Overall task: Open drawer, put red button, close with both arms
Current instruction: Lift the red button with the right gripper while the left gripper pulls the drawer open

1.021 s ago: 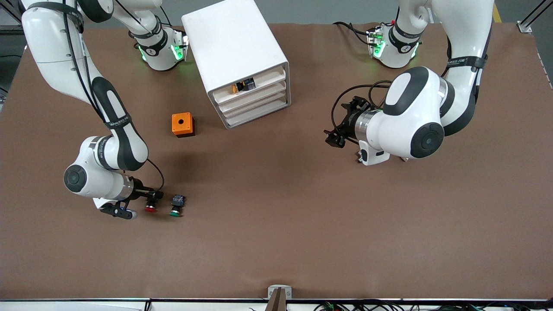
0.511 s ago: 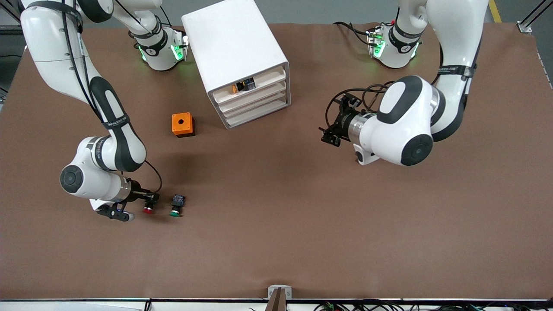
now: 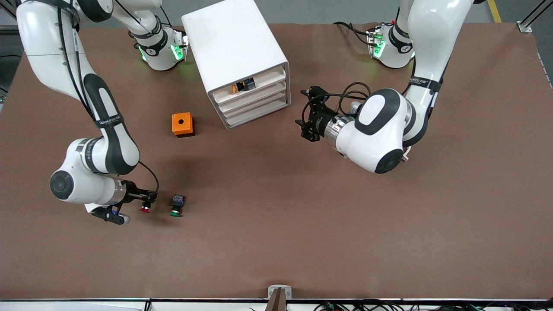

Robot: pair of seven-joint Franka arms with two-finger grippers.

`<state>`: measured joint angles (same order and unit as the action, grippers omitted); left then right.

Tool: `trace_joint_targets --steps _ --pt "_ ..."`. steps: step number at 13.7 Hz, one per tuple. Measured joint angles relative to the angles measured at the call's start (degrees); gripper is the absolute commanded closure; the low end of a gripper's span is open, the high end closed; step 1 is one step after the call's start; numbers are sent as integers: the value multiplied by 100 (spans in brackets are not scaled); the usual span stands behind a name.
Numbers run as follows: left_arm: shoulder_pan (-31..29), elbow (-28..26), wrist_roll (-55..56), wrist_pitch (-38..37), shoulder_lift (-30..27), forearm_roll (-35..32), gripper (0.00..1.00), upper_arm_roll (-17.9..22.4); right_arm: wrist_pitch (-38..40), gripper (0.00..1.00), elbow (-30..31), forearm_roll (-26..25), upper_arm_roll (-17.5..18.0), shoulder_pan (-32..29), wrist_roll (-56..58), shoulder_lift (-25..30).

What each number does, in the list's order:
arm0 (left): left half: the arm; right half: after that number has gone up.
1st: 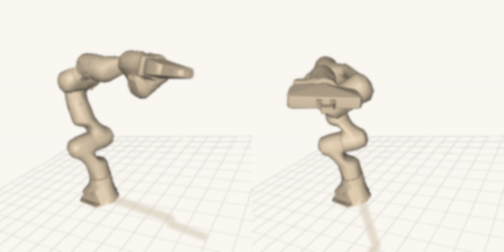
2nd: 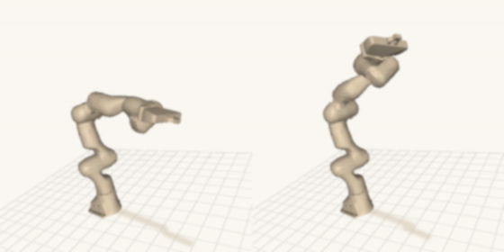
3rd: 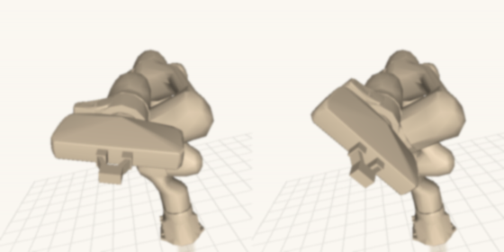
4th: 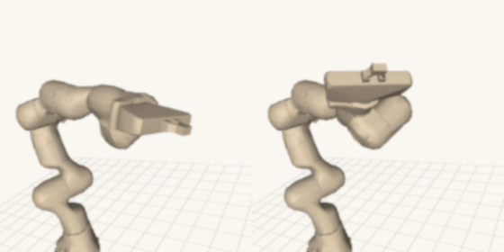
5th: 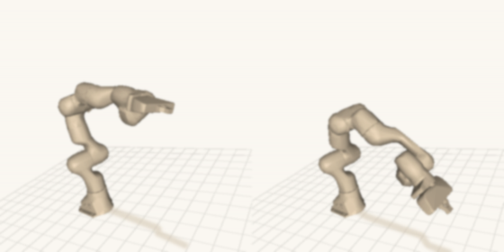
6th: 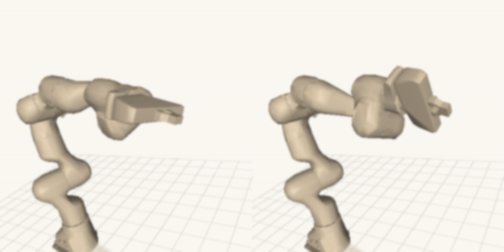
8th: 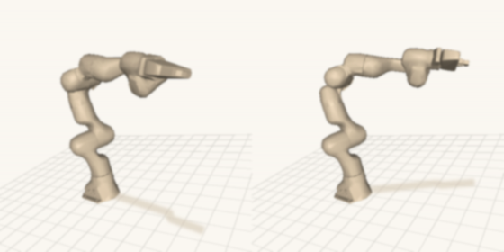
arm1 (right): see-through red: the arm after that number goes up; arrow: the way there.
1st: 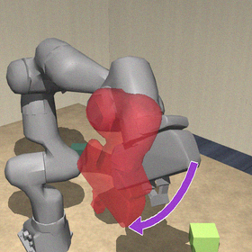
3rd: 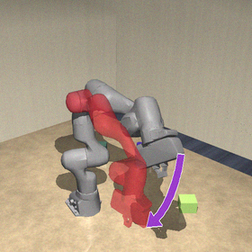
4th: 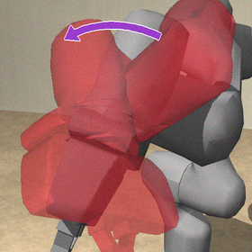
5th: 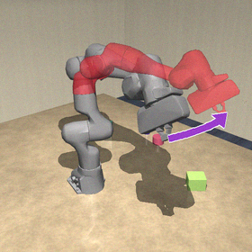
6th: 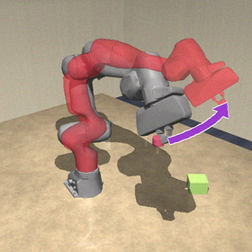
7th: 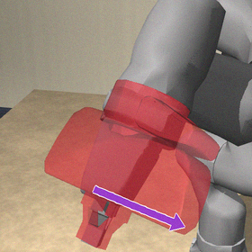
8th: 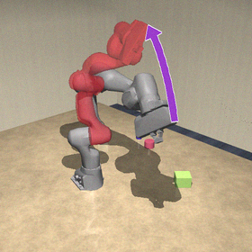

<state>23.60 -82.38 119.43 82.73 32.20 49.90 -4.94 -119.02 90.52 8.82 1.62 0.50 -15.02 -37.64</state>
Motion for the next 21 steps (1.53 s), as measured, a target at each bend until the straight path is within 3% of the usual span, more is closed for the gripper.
trace_joint_targets --steps 8,9,10,13,15,18,21 --pt "223 -6 430 -59 861 1017 2 -3 1709 100 -1150 1 12 56 -406 125" --pt "250 -4 430 -57 1018 1092 16 -3 1809 100 -1193 1 15 86 -529 182" --pt "278 1 430 -54 1158 1145 19 -4 1895 100 -1209 2 19 132 -693 243" --pt "444 23 432 -52 1438 1191 19 -5 2177 100 -1220 2 26 316 -1177 429" --pt "589 25 436 -52 1570 1192 30 -5 2341 100 -1223 2 30 413 -1543 545" --pt "815 30 441 -49 1724 1192 31 -4 2558 100 -1224 5 47 586 -2146 706" --pt "986 31 444 -49 1836 1211 41 -5 2676 100 -1224 39 65 847 -2784 840"
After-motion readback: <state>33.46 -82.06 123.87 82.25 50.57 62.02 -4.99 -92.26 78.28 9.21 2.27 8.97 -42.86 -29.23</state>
